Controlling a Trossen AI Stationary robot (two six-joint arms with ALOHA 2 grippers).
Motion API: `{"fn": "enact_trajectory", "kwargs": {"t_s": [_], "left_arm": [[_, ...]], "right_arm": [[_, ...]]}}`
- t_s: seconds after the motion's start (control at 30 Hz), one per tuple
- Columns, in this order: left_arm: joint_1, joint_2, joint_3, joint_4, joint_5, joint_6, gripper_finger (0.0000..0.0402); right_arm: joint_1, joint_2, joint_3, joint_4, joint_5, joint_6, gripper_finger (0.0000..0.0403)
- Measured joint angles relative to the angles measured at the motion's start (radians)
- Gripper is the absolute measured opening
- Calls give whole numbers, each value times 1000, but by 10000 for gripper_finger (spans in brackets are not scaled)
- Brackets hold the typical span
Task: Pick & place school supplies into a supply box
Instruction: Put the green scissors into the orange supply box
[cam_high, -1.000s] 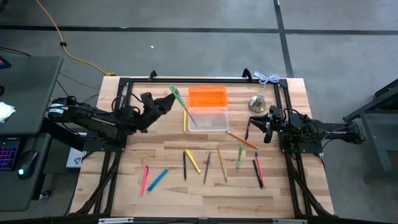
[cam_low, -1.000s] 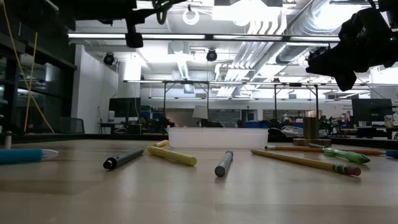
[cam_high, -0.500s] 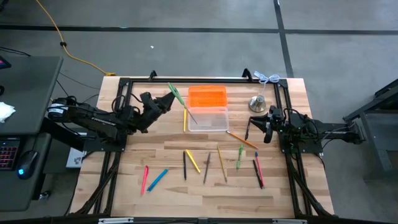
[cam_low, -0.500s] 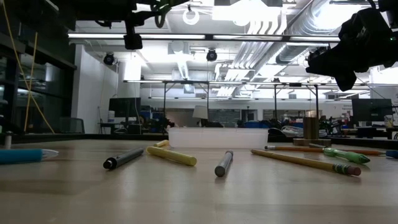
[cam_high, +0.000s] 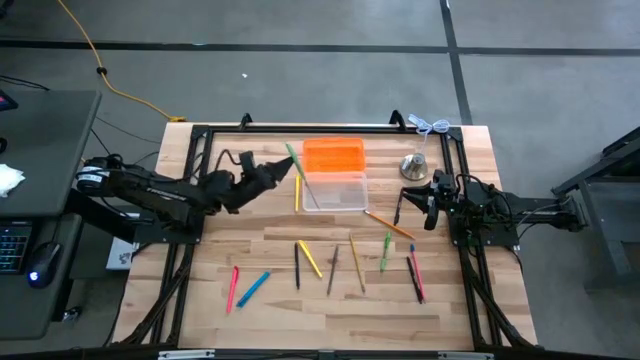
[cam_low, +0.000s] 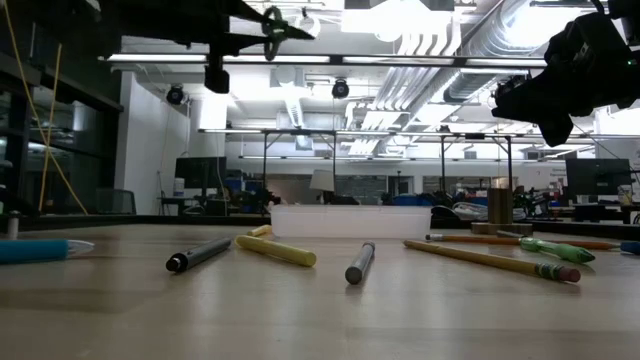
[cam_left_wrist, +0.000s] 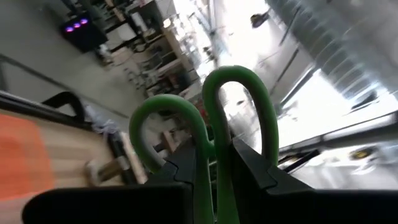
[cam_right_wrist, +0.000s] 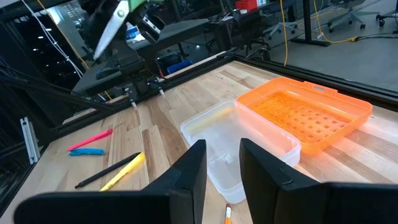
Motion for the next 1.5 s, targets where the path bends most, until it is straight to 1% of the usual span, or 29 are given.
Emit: {"fn": "enact_trajectory", "kwargs": {"t_s": [0.17, 0.4, 0.47, 0.53, 0.67, 0.77, 1.17, 1.27, 1.37, 1.5], "left_arm": [[0, 0, 126, -268, 31, 53, 88], [0, 0, 371, -746, 28, 178, 88], [0, 5, 428, -843, 4, 211, 88], [0, 9, 470, -903, -13, 243, 88], [0, 9, 515, -958, -41, 282, 88], [0, 9, 520, -986, -55, 286, 88], [0, 9, 520, -999, -57, 289, 88], [0, 9, 520, -999, -56, 326, 88], [0, 9, 520, -999, -34, 392, 88], [0, 9, 520, -999, 7, 441, 88]], "right_arm": [[0, 0, 0, 0, 0, 0, 74], [0, 0, 0, 0, 0, 0, 74], [0, 0, 0, 0, 0, 0, 74], [0, 0, 0, 0, 0, 0, 74], [0, 0, 0, 0, 0, 0, 74], [0, 0, 0, 0, 0, 0, 74], [0, 0, 0, 0, 0, 0, 74], [0, 0, 0, 0, 0, 0, 74], [0, 0, 0, 0, 0, 0, 74], [0, 0, 0, 0, 2, 0, 74]]}}
